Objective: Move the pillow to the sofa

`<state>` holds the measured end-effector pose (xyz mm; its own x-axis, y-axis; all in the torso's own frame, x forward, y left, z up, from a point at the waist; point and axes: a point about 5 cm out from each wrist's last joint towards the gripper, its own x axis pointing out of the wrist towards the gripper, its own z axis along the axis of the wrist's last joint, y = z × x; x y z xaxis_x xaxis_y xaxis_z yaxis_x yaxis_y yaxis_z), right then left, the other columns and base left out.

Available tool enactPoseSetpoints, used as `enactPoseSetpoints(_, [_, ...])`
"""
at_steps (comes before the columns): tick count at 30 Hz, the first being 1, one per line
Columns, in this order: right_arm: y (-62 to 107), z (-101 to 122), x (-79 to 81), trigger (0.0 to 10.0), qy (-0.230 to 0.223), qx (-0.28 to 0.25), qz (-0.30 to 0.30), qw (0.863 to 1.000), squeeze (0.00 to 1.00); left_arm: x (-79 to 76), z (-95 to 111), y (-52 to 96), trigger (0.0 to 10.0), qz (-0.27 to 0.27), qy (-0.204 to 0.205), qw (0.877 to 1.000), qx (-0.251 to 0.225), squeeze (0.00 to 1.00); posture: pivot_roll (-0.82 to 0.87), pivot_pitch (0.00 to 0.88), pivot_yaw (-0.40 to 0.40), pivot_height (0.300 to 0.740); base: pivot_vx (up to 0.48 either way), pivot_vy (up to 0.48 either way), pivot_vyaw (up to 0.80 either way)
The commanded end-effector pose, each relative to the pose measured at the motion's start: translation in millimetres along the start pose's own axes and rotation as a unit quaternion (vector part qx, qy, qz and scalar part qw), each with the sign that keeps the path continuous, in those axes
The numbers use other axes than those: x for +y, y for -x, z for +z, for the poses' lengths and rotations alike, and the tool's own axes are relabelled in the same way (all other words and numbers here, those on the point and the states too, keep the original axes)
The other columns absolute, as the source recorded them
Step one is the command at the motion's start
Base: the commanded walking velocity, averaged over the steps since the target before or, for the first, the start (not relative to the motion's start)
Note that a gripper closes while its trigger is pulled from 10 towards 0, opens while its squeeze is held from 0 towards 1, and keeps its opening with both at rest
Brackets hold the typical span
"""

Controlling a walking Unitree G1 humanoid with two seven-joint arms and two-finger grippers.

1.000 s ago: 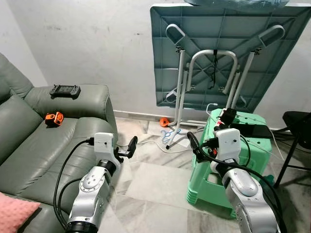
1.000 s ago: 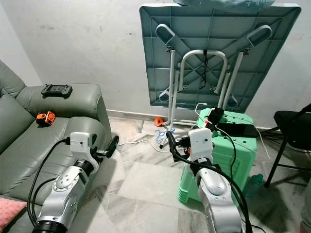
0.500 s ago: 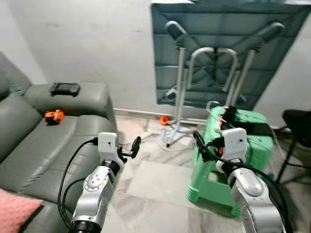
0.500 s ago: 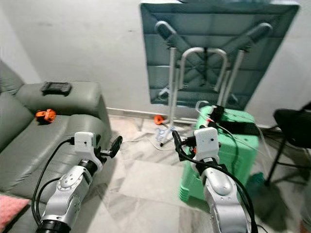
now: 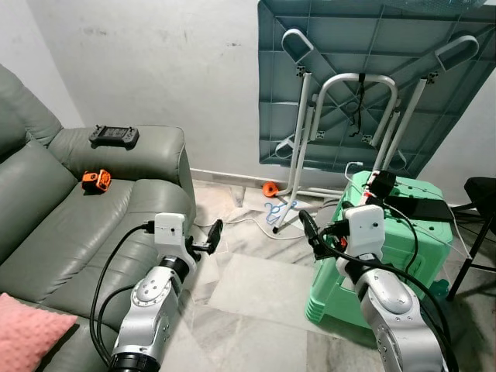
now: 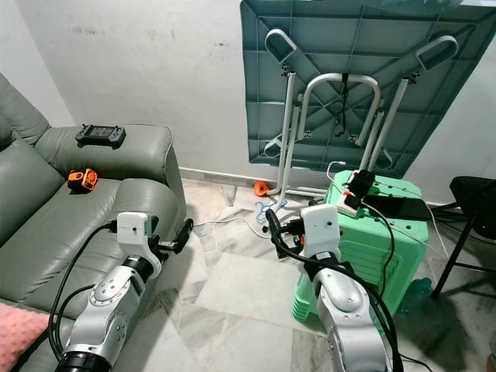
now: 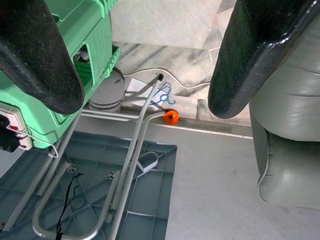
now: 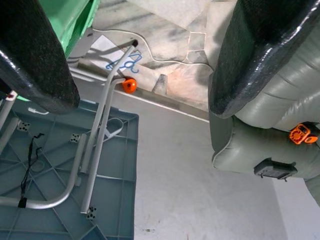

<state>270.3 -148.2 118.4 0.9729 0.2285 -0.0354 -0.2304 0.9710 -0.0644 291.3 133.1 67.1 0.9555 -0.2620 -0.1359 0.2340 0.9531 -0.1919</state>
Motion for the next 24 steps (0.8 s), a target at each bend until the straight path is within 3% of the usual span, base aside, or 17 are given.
enactPoseSetpoints(1, [-1.6, 2.3, 0.3, 10.0, 0.000, -0.005, 0.002, 1.000, 0.00, 1.6, 3.5, -0.1, 10.0, -0.003, -0.007, 1.000, -0.007, 0.00, -0.19, 0.000, 0.051, 0.740, 0.000, 0.000, 0.00])
enactPoseSetpoints(8, [-1.9, 2.6, 0.2, 10.0, 0.000, -0.005, 0.002, 1.000, 0.00, -5.7, 5.8, 1.1, 10.0, -0.042, -0.007, 0.999, -0.019, 0.00, -0.19, 0.000, 0.053, 0.740, 0.035, 0.000, 0.00])
enactPoseSetpoints(24, [-1.4, 1.9, 0.2, 10.0, 0.000, -0.004, 0.000, 1.000, 0.00, -7.2, 5.7, 2.3, 10.0, -0.057, -0.004, 0.998, -0.021, 0.00, -0.19, 0.000, 0.056, 0.740, 0.384, 0.000, 0.00])
